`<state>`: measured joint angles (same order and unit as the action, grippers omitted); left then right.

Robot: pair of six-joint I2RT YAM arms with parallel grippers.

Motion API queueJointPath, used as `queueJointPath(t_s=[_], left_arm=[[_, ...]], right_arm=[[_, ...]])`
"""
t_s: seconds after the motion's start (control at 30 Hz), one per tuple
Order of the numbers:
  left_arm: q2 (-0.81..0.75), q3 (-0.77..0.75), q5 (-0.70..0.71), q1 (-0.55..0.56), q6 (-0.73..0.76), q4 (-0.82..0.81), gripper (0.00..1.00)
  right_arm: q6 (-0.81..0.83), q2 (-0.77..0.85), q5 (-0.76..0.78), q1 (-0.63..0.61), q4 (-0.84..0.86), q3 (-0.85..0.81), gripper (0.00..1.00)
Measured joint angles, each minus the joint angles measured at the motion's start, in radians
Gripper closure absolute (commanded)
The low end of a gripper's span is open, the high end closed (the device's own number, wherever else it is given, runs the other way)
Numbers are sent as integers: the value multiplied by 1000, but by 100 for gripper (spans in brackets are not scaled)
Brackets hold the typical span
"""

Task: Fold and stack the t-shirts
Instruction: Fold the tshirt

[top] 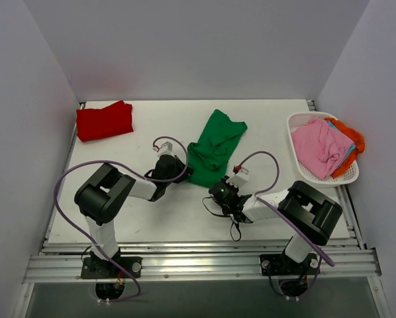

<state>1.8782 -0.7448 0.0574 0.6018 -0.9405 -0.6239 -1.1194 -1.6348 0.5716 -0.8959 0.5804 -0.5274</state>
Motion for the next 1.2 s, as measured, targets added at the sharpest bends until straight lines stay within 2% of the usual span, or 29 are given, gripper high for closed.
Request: queueJointPath(t_s=[0.17,0.3,0.5,0.63,0.87,1.03,1.2], left_arm=[[-4,3,-2,2,0,0,98],[-66,35,-2,31,3,66,98],[-272,86,20,137,29,317,98],[-437,98,25,181,35,465,98],[-708,66,26,190,55,697,95],[-729,-30,31,192,88,800,92],[-643,-142,14,192,126,829,92]], right_arm=[[-1,9,-2,-2,-9,2,100],[-2,85,-7,-32,-121,22,100],[-47,299,56,-216,-416,14,100],[-113,420,130,-364,-610,-50,100],[-246,474,265,-532,-880,-207,100],[-319,474,339,-558,-1019,-286,100],[-370,474,388,-559,-1106,-315,100]])
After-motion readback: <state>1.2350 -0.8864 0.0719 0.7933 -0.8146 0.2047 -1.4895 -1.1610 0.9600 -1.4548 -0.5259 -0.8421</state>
